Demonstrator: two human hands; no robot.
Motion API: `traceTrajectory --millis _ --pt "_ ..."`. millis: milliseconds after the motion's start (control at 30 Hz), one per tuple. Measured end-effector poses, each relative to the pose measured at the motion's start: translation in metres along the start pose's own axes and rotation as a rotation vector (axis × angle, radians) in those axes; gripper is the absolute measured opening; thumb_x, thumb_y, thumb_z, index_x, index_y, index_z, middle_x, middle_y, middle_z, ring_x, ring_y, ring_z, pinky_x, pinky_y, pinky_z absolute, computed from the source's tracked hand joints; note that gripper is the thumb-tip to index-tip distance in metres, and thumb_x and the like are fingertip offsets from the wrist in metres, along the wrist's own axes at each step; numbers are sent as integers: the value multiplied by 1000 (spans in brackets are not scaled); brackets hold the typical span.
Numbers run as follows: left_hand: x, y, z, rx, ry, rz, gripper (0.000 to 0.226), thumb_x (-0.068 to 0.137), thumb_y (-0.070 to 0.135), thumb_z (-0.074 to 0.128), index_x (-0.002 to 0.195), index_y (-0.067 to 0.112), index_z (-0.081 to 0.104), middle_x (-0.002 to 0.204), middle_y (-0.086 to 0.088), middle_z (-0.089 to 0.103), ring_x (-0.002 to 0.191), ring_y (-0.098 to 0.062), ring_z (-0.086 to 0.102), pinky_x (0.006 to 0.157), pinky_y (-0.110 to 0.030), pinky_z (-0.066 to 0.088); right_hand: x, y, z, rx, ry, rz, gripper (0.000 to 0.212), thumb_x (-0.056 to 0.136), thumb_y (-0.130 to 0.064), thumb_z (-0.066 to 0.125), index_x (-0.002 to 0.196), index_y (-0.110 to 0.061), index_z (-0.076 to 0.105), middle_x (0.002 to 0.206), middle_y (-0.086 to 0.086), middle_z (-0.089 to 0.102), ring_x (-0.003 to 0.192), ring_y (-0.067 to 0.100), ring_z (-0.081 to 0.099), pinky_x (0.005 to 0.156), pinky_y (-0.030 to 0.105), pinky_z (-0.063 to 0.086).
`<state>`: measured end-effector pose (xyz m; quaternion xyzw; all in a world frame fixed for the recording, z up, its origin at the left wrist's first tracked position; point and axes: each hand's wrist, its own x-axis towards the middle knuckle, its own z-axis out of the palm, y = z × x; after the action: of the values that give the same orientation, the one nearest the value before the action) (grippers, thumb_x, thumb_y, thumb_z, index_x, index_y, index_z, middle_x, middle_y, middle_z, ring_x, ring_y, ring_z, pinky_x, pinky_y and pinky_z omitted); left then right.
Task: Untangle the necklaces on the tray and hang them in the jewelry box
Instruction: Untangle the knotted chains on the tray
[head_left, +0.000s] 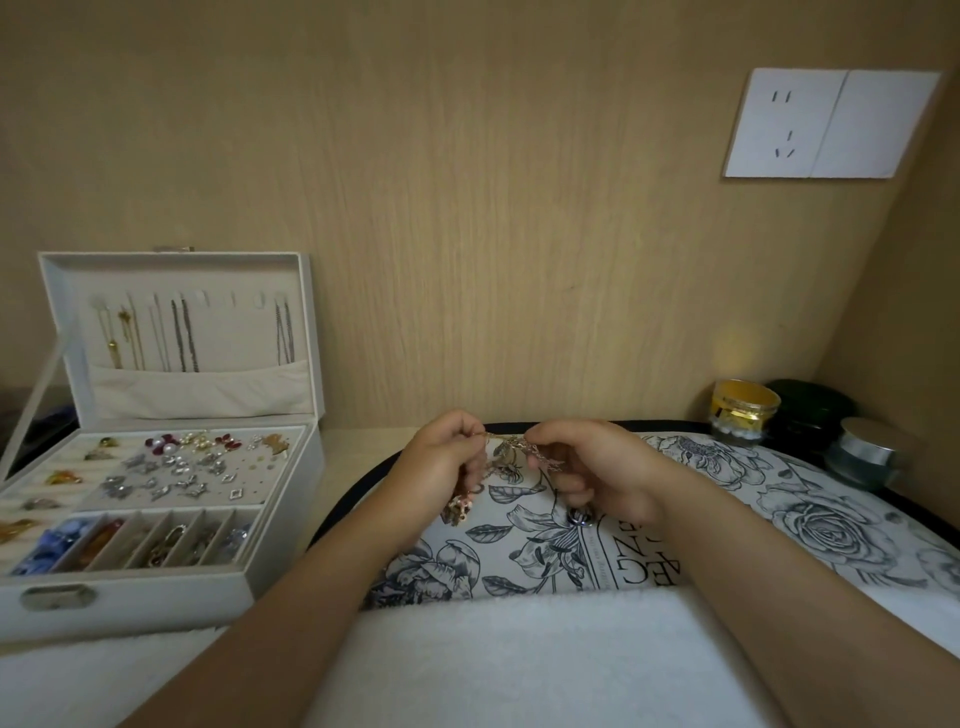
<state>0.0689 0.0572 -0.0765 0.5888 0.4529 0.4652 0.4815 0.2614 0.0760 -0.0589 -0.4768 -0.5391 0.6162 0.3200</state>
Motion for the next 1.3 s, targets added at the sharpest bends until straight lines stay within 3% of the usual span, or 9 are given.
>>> traceTrajectory --millis 100,267,433,567,800,967,1033,1167,1300 --pt "-5 3 -5 90 -15 -37 28 96 1 44 73 13 53 54 2 39 47 -11 32 43 -19 27 0 0 0 75 -14 23 9 90 -19 64 87 -12 61 77 1 59 50 11 34 46 24 23" --pt "-7 -8 -5 443 -39 106 14 94 42 61 87 32 68 79 -17 67 61 -16 56 63 -30 43 -1 1 2 21 -17 11 12 95 -19 60 89 -9 61 75 4 57 51 12 41 49 27 28" --pt "-7 -9 -4 442 16 128 16 93 17 65 80 26 70 65 7 64 56 -5 55 56 -22 44 0 1 2 -3 -13 0 9 94 -19 59 91 -11 61 75 -1 61 51 11 38 48 25 28" --pt "-9 -6 -7 358 12 100 23 89 1 60 76 18 67 65 2 61 52 -14 50 48 -23 40 1 -1 -5 96 -26 29 12 96 -23 52 88 -15 56 76 -2 57 51 10 37 47 23 28" --pt "-9 -8 -7 408 -32 119 17 95 28 60 79 25 67 67 -11 61 59 -15 52 59 -28 42 4 0 -1 146 -49 -18 35 105 -34 40 74 -20 48 72 0 54 64 16 50 62 30 36" --pt "-9 -6 -8 318 -41 83 19 97 20 61 80 13 64 63 -7 63 55 -20 58 58 -42 50 3 -2 -1 194 3 -99 33 100 -44 49 73 -25 54 82 -6 61 78 13 53 83 32 39" --pt "-9 -3 -8 247 -51 70 20 97 16 60 79 8 63 67 -9 67 59 -24 65 66 -51 55 3 -3 0 230 17 -127 30 100 -42 50 74 -27 55 80 -9 61 78 11 53 82 32 37" --pt "-8 0 -7 200 -27 102 21 96 14 61 77 8 65 65 -2 65 52 -18 48 54 -33 39 0 -5 2 349 -53 -152 28 100 -38 49 75 -26 55 70 -9 50 65 10 43 71 28 33" --pt "-8 -1 -4 239 -58 139 20 97 18 60 79 22 68 63 2 62 53 -18 43 53 -31 34 -3 -6 6 413 -146 -148 22 97 -35 52 79 -23 56 66 -10 42 57 8 35 63 25 30"
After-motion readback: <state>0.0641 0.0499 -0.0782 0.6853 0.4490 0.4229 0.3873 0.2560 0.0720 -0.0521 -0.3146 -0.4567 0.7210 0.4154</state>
